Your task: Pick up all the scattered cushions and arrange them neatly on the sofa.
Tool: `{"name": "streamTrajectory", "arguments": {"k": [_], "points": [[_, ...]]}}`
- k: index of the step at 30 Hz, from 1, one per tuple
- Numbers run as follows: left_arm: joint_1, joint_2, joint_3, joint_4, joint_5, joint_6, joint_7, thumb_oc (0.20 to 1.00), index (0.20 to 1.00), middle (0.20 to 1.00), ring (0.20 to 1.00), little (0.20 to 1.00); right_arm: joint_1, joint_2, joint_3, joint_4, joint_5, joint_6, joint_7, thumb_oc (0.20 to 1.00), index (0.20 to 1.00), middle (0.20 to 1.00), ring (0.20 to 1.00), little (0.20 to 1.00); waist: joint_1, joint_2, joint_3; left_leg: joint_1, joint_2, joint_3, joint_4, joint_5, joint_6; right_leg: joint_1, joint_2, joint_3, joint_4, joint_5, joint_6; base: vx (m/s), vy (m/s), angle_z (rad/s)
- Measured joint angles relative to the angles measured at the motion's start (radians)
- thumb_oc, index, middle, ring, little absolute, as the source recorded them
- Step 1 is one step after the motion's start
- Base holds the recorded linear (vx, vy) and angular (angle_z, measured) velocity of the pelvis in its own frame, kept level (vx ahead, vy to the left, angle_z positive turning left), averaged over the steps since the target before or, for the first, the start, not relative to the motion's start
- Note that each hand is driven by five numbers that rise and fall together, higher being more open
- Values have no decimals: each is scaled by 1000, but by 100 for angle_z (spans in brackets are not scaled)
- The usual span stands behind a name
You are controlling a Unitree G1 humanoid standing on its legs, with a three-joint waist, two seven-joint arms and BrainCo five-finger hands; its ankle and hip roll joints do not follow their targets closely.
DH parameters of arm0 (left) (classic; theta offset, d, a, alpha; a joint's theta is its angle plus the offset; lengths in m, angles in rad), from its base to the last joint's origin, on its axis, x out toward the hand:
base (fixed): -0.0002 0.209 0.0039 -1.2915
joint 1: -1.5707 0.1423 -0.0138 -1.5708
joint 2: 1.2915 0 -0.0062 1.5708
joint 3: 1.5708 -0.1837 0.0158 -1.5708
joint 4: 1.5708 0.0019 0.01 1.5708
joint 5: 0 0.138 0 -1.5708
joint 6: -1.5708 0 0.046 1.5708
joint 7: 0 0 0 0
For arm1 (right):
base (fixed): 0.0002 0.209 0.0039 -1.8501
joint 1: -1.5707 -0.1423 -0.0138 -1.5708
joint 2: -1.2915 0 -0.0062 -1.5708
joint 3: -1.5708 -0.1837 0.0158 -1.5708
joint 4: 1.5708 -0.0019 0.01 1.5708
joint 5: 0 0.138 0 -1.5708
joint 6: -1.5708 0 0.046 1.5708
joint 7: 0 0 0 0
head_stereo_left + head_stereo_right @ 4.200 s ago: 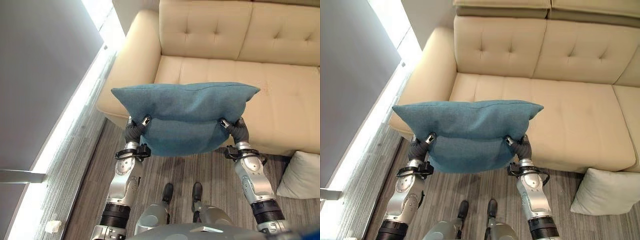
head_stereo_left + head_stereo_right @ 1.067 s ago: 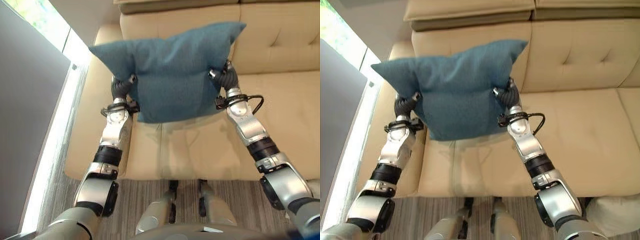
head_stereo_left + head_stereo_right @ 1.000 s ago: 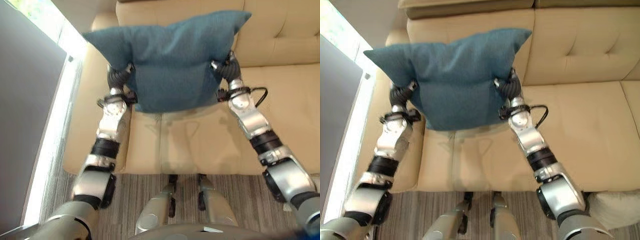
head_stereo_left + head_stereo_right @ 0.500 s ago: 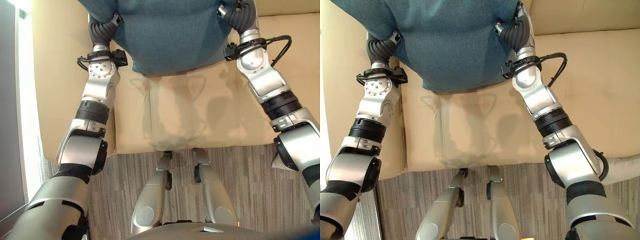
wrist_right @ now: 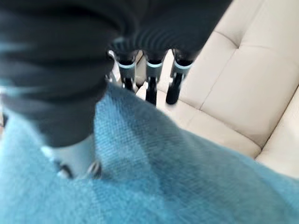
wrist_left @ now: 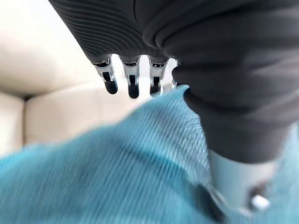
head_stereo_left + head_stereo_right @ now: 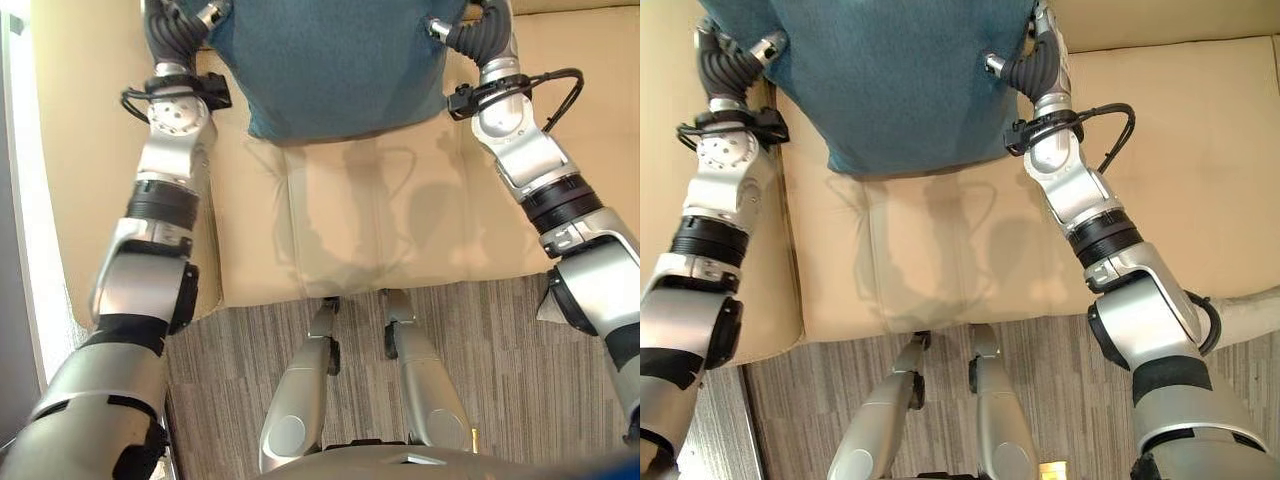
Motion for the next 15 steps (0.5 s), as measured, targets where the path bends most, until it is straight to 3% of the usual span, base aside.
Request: {"name": "streamTrajectory", "arguments": {"k": [4, 6, 9, 15], "points": [[143, 27, 88, -7, -30, -15, -13, 1000, 1000, 1000, 1000, 1000, -2, -81, -5, -16, 0, -2, 1, 1000, 1000, 1000, 1000, 1000, 10, 0, 0, 21, 1, 9, 2, -1, -1, 21, 2, 2, 0, 2, -1, 27, -11, -5], [289, 28, 201, -34, -79, -20, -31, 1000, 1000, 1000, 1000, 1000, 1, -148, -15, -16, 1, -7, 3, 1000, 1000, 1000, 1000, 1000, 13, 0, 0, 44, 3, 12, 1, -3, -3, 42, 3, 3, 0, 2, -1, 7, 0, -2], [484, 35, 306, -46, -110, -17, -51, 1000, 1000, 1000, 1000, 1000, 67, -258, -109, -33, 1, -17, 4, 1000, 1000, 1000, 1000, 1000, 45, -3, -2, 68, 5, 10, 0, -3, -4, 66, 6, 2, 0, 1, -2, 10, -6, 2], [883, -39, 437, -267, -109, -10, -81, 1000, 1000, 1000, 1000, 1000, 470, -257, -362, -168, 6, -23, 52, 1000, 1000, 1000, 1000, 1000, 75, -10, -13, 96, 2, -17, 4, -10, -13, 106, 2, -14, 0, -27, -15, 35, -17, 14]]}}
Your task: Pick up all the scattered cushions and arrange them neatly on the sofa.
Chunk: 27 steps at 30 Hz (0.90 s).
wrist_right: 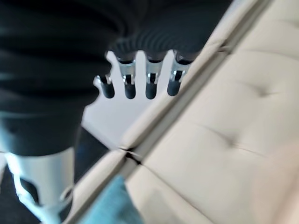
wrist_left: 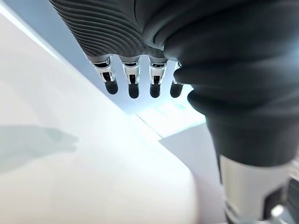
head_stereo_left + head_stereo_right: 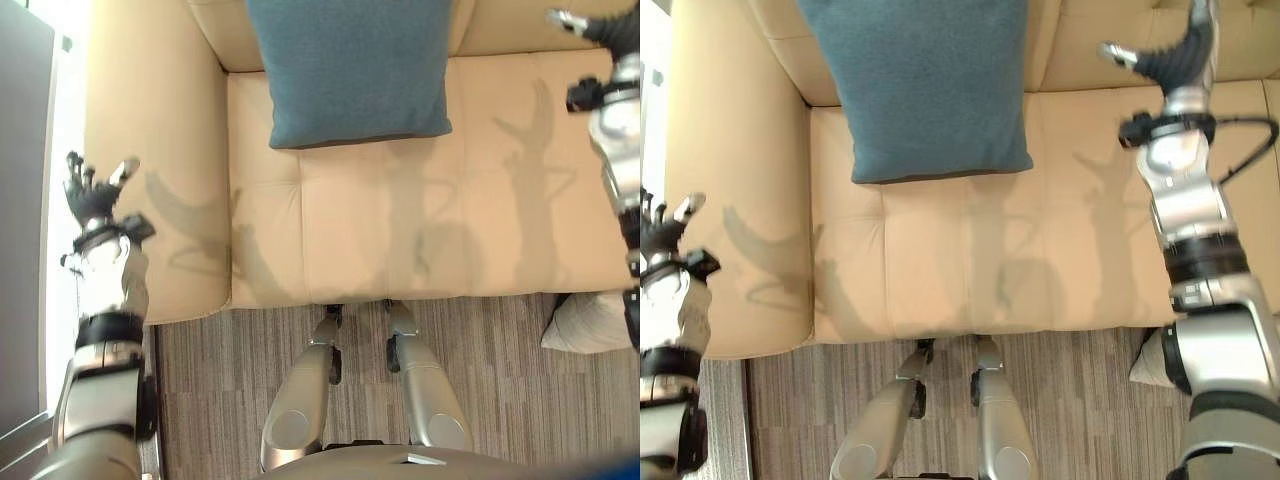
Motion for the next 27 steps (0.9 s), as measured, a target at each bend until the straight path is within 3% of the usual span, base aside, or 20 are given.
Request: {"name": "streamTrajectory", "arguments": {"k": [3, 5, 7, 11, 16, 17, 19, 22, 27], "points": [[212, -132, -13, -171, 37, 15, -50, 1000, 1000, 1000, 1000, 1000, 272, 79, -106, -99, 15, 6, 70, 1000, 1000, 1000, 1000, 1000, 20, 1, -2, 53, 8, -8, -1, -12, -1, 57, 2, -9, 0, -7, -5, 33, -36, 7], [296, -194, -54, -168, 62, 55, -86, 1000, 1000, 1000, 1000, 1000, 437, 142, -143, -127, 13, 12, 134, 1000, 1000, 1000, 1000, 1000, 23, 1, -56, 56, 9, -29, -1, -18, 0, 70, -6, -35, 0, -30, 0, 23, -62, 28], [353, -261, -54, -174, 92, 56, -119, 1000, 1000, 1000, 1000, 1000, 567, 226, -189, -123, 11, 13, 175, 1000, 1000, 1000, 1000, 1000, 28, -4, -87, 80, 12, -50, -3, -19, -2, 100, -4, -57, 0, -37, -6, 12, -56, 32], [499, -371, -14, -110, 122, 71, -179, 1000, 1000, 1000, 1000, 1000, 744, 301, -191, -43, -31, 25, 251, 1000, 1000, 1000, 1000, 1000, 28, -3, -173, 129, 14, -56, -6, -36, 0, 151, -5, -66, -1, -63, 0, 4, -17, 4], [520, -388, -47, 184, 180, 86, -230, 1000, 1000, 1000, 1000, 1000, 782, 351, -163, 189, -105, 34, 305, 1000, 1000, 1000, 1000, 1000, 17, -6, -252, 171, 16, -77, -7, -41, 2, 201, -6, -86, -1, -77, 0, -15, -33, 12], [492, -395, -84, 383, 208, 60, -251, 1000, 1000, 1000, 1000, 1000, 770, 411, -141, 336, -123, 18, 308, 1000, 1000, 1000, 1000, 1000, 12, -11, -289, 173, 17, -82, -3, -44, 5, 206, -6, -89, -5, -81, 6, -24, -83, 6], [411, -403, -133, 648, 228, 77, -261, 1000, 1000, 1000, 1000, 1000, 766, 474, -88, 514, -124, 28, 328, 1000, 1000, 1000, 1000, 1000, 12, -9, -314, 203, 20, -90, -4, -46, 6, 238, -5, -103, -6, -87, 4, -5, -61, 15], [400, -411, -171, 694, 273, 90, -285, 1000, 1000, 1000, 1000, 1000, 786, 558, -87, 686, -123, 43, 340, 1000, 1000, 1000, 1000, 1000, 12, -16, -360, 226, 25, -100, -19, -46, 6, 256, -3, -111, -6, -99, 3, -14, -73, 7], [380, -386, -172, 681, 328, 90, -287, 1000, 1000, 1000, 1000, 1000, 801, 553, -144, 741, -111, 57, 335, 1000, 1000, 1000, 1000, 1000, 5, -14, -397, 244, 43, -107, -32, -46, 7, 275, 14, -115, -6, -100, 4, -10, -70, -1]]}}
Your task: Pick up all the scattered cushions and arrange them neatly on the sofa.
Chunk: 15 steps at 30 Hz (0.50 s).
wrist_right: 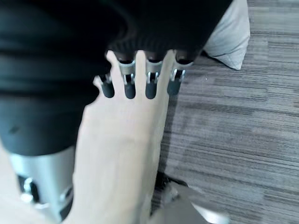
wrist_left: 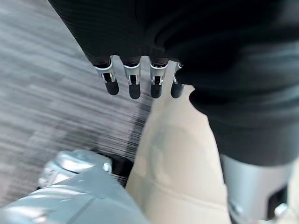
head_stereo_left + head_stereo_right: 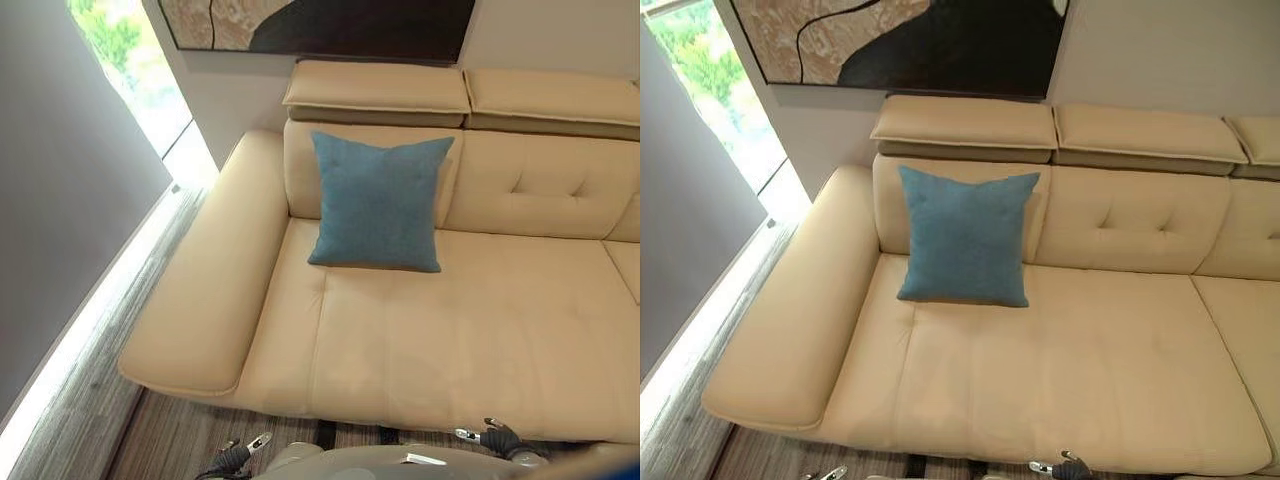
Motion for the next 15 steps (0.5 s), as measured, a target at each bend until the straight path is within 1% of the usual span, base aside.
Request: {"name": "streamTrajectory", "arguments": {"k": [2, 4, 6, 7, 8, 9, 10, 11, 12, 13, 14, 15], "points": [[-5, 6, 0, -11, 8, 7, -2, 1000, 1000, 1000, 1000, 1000, 1, -9, 2, -1, 1, 0, 0, 1000, 1000, 1000, 1000, 1000, -2, 0, 0, -4, 10, -3, 0, 0, 0, -1, 11, 0, 0, -2, -4, -21, -76, 13], [-5, 33, -2, -29, 20, 14, -2, 1000, 1000, 1000, 1000, 1000, 8, -25, 2, 5, 3, 0, 0, 1000, 1000, 1000, 1000, 1000, -5, 7, -1, -14, 25, -18, 0, 0, 0, -1, 26, -5, 5, -4, -8, -74, -44, 34], [-27, 55, -37, -35, 21, 14, -2, 1000, 1000, 1000, 1000, 1000, 18, -42, -9, 2, 21, 1, 1, 1000, 1000, 1000, 1000, 1000, -12, 17, 12, -26, 38, -26, 0, -1, -1, -2, 36, -26, 3, -11, -19, -248, 23, 47], [-54, 64, -43, -29, 21, 13, -2, 1000, 1000, 1000, 1000, 1000, 12, -51, -13, -2, 29, 1, 1, 1000, 1000, 1000, 1000, 1000, -26, 8, 31, -67, 45, 17, 58, -46, -74, -16, 27, -39, 4, 8, -89, -214, 72, 39], [-79, 63, -42, -22, 21, 15, -2, 1000, 1000, 1000, 1000, 1000, 5, -56, -11, -12, 29, 0, 1, 1000, 1000, 1000, 1000, 1000, -32, -11, 53, -114, 42, 54, 159, -60, -83, -37, 8, -50, 0, 18, -117, -103, 101, 10], [-88, 64, -37, -19, 22, 14, -2, 1000, 1000, 1000, 1000, 1000, -45, -57, 4, 2, 28, 8, -2, 1000, 1000, 1000, 1000, 1000, -27, -30, 70, -145, 30, 46, 283, -85, -71, -46, -11, -33, 0, 19, -114, -95, 160, -45], [-85, 58, -38, -1, 23, 16, -2, 1000, 1000, 1000, 1000, 1000, -78, -52, 25, 16, 27, 13, -1, 1000, 1000, 1000, 1000, 1000, -30, -53, 84, -119, 19, 25, 364, -120, -77, -46, -24, -1, 0, 18, -111, -60, 121, -85], [-81, 46, -38, 17, 24, 16, -5, 1000, 1000, 1000, 1000, 1000, -101, -49, 41, 4, 27, 11, -1, 1000, 1000, 1000, 1000, 1000, -35, -58, 87, -62, 14, -27, 387, -139, -77, -42, -24, 39, 0, 20, -81, -26, 117, -101], [-68, 31, -38, 21, 25, 16, -7, 1000, 1000, 1000, 1000, 1000, -109, -44, 48, 0, 27, 11, 0, 1000, 1000, 1000, 1000, 1000, -41, -54, 85, 7, 3, -78, 369, -149, -75, -45, -22, 66, 0, 18, -68, -39, 144, -90], [-80, 8, -39, 11, 26, 14, -10, 1000, 1000, 1000, 1000, 1000, -118, -46, 55, -18, 27, 11, 0, 1000, 1000, 1000, 1000, 1000, -46, -46, 79, 71, -2, -88, 304, -154, -58, -63, -24, 84, 0, -13, -23, -93, 220, -58], [-96, 2, -39, 7, 27, 15, -11, 1000, 1000, 1000, 1000, 1000, -119, -42, 58, -8, 27, 16, 1, 1000, 1000, 1000, 1000, 1000, -55, -41, 73, 106, -25, -98, 254, -148, -47, -76, -25, 80, 4, -7, -7, -169, 296, -80], [-92, 11, -54, -34, 28, 12, -20, 1000, 1000, 1000, 1000, 1000, -131, -25, 39, 28, 28, 33, 9, 1000, 1000, 1000, 1000, 1000, -28, -42, 53, 163, -109, -167, 156, -139, 6, -138, -24, 147, 41, -1, 27, -242, 389, -65]]}}
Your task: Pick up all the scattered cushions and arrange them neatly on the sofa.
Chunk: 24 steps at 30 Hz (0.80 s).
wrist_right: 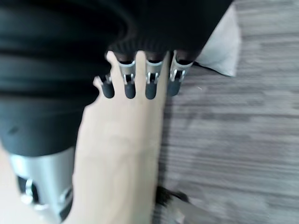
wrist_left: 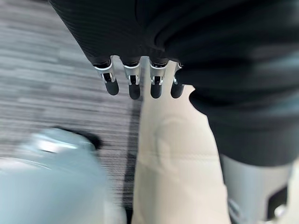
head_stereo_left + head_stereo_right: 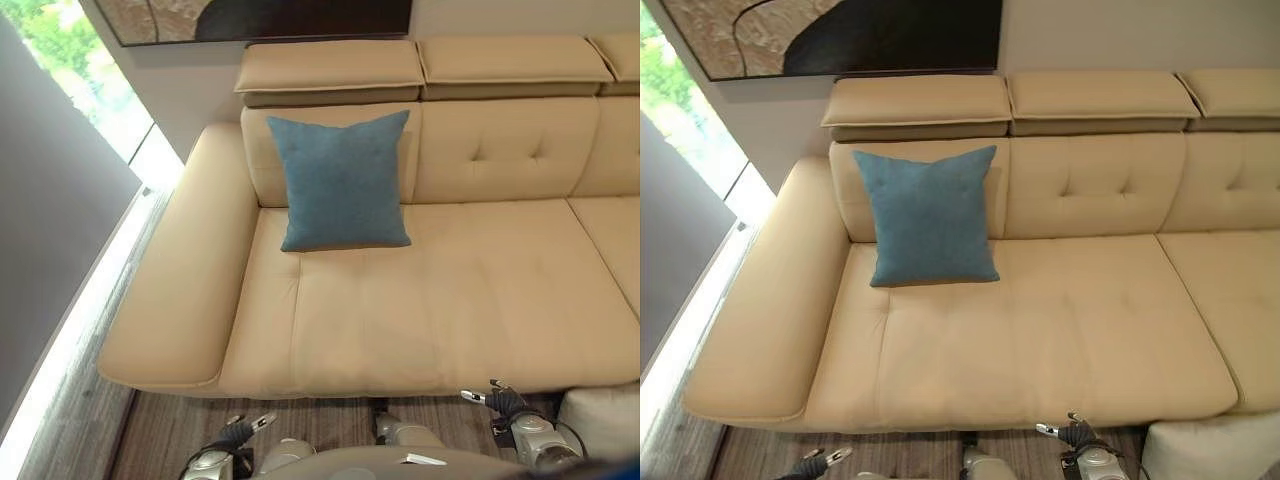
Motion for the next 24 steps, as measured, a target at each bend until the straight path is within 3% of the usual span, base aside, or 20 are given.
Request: {"name": "streamTrajectory", "arguments": {"k": [1, 2, 4, 6, 7, 8, 9, 10, 11, 12, 13, 14, 15, 17, 18, 19, 21, 22, 23, 24], "points": [[-11, 19, -21, -2, 0, 8, -9, 1000, 1000, 1000, 1000, 1000, -3, -7, -65, 7, 1, 1, 7, 1000, 1000, 1000, 1000, 1000, 5, 46, 7, 52, 47, 49, -96, -18, 37, -32, 29, -38, 89, 8, 0, -343, 451, -114], [-2, 41, -31, -9, 0, 11, -10, 1000, 1000, 1000, 1000, 1000, 18, -5, -70, 3, 1, 7, 11, 1000, 1000, 1000, 1000, 1000, 14, 33, 0, 80, 14, 62, -104, -65, 57, -51, 37, 2, 148, 51, -53, -331, 390, -88], [15, 44, -34, 19, 0, 19, -13, 1000, 1000, 1000, 1000, 1000, 2, -17, -69, -24, 1, 1, 11, 1000, 1000, 1000, 1000, 1000, 4, 26, -5, 21, -33, 71, -70, -56, 88, -70, 4, 48, 45, 36, 20, -258, 221, -117], [12, 55, -11, 34, 0, 21, -12, 1000, 1000, 1000, 1000, 1000, -4, -15, -81, -21, 1, 13, 12, 1000, 1000, 1000, 1000, 1000, -11, 30, 21, -6, -59, 141, -68, -39, 118, -118, -9, 28, 115, 30, 8, -281, 122, -86], [24, 70, -15, 42, 0, 19, -14, 1000, 1000, 1000, 1000, 1000, 28, -2, -86, -26, 3, 22, 18, 1000, 1000, 1000, 1000, 1000, -22, 5, 31, -32, -103, 170, -5, -55, 120, -122, -27, 26, 124, -3, 23, -295, 81, -64], [22, 81, -18, 49, 0, 21, -14, 1000, 1000, 1000, 1000, 1000, 50, -1, -83, -39, 4, 24, 19, 1000, 1000, 1000, 1000, 1000, -34, 7, 35, -74, -117, 167, 45, -65, 129, -124, -37, 40, 108, 10, 44, -360, 91, -67], [28, 87, -13, 48, 0, 22, -15, 1000, 1000, 1000, 1000, 1000, 72, -10, -82, -36, 6, 27, 19, 1000, 1000, 1000, 1000, 1000, -28, 29, 43, -94, -102, 215, 47, -70, 159, -164, -26, 18, 169, 29, 34, -304, 76, -127], [57, 73, 1, 45, 0, 20, -16, 1000, 1000, 1000, 1000, 1000, 72, -21, -66, -13, 10, 31, 23, 1000, 1000, 1000, 1000, 1000, 4, 79, 42, -117, -42, 294, 44, -69, 160, -219, 25, -104, 316, -20, -17, -252, 37, -166], [71, 67, -1, 46, 0, 26, -28, 1000, 1000, 1000, 1000, 1000, 65, -35, -56, -8, 10, 30, 32, 1000, 1000, 1000, 1000, 1000, 14, 141, 48, -112, 16, 325, 37, -59, 154, -206, 47, -194, 443, -87, -18, -234, -68, -171], [66, 69, -11, 44, 0, 31, -22, 1000, 1000, 1000, 1000, 1000, 81, -35, -60, -3, 10, 31, 35, 1000, 1000, 1000, 1000, 1000, 7, 152, 61, -97, 34, 325, 13, -34, 132, -151, 31, -213, 540, -169, 0, -292, -197, -96], [42, 40, -8, 43, 1, 37, 14, 1000, 1000, 1000, 1000, 1000, 86, -12, -51, 24, 10, 26, 26, 1000, 1000, 1000, 1000, 1000, 15, 160, 60, -97, 64, 347, 16, -48, 74, -75, 50, -194, 577, -252, 4, -251, -185, -87], [27, -11, -9, 49, 4, 34, 27, 1000, 1000, 1000, 1000, 1000, 68, 17, -18, 74, 10, 27, 15, 1000, 1000, 1000, 1000, 1000, 67, 153, 58, -107, 92, 361, 58, -42, 7, -11, 84, -195, 614, -277, -37, -213, -237, -142], [38, -20, -32, 40, 25, 14, 17, 1000, 1000, 1000, 1000, 1000, 75, 72, 10, 92, 13, 32, 1, 1000, 1000, 1000, 1000, 1000, 122, 44, -2, -174, 69, 334, 116, 15, -17, 68, 37, -244, 587, -314, -36, -94, -204, -161], [30, -1, -16, 55, 30, 20, 21, 1000, 1000, 1000, 1000, 1000, 45, 51, 3, 46, 13, 8, -4, 1000, 1000, 1000, 1000, 1000, 124, 58, -26, -185, 97, 279, 91, -47, 108, 161, 8, -305, 450, -369, 5, -1, -228, -116], [-3, 22, -14, 64, 30, 30, 34, 1000, 1000, 1000, 1000, 1000, 28, 62, -5, 0, 14, -12, -11, 1000, 1000, 1000, 1000, 1000, 109, -3, -26, -215, 69, 279, 52, -18, 60, 278, -16, -192, 136, -282, 45, 82, -265, -39], [-27, 9, -13, 58, 30, 24, 42, 1000, 1000, 1000, 1000, 1000, 28, 55, -4, 2, 19, -10, -14, 1000, 1000, 1000, 1000, 1000, 102, 11, -22, -214, 73, 277, 29, 22, 27, 317, -8, -173, 54, -252, 6, 42, -252, -4], [-40, -19, -27, 39, 30, 20, 44, 1000, 1000, 1000, 1000, 1000, 54, 57, -5, 8, 36, -12, -15, 1000, 1000, 1000, 1000, 1000, 82, 33, -11, -198, 97, 268, 3, 62, -12, 335, 23, -172, 32, -249, 0, -30, -212, 29], [-63, -23, -50, 35, 30, 19, 43, 1000, 1000, 1000, 1000, 1000, 66, 60, -25, 6, 41, -12, -15, 1000, 1000, 1000, 1000, 1000, 78, 38, 0, -225, 109, 250, 11, 95, -52, 330, 42, -174, 21, -243, -22, -40, -151, 39], [-77, -28, -60, 14, 30, 19, 43, 1000, 1000, 1000, 1000, 1000, 68, 57, -29, -3, 42, -13, -15, 1000, 1000, 1000, 1000, 1000, 79, 28, 21, -236, 117, 245, -12, 142, -94, 310, 44, -182, 18, -224, -51, -13, -62, 35], [-80, -34, -62, 6, 30, 22, 42, 1000, 1000, 1000, 1000, 1000, 88, 49, -31, 9, 45, -11, -21, 1000, 1000, 1000, 1000, 1000, 68, 3, 35, -246, 124, 251, -20, 161, -104, 301, 52, -204, -14, -178, -121, -97, -104, 25]]}}
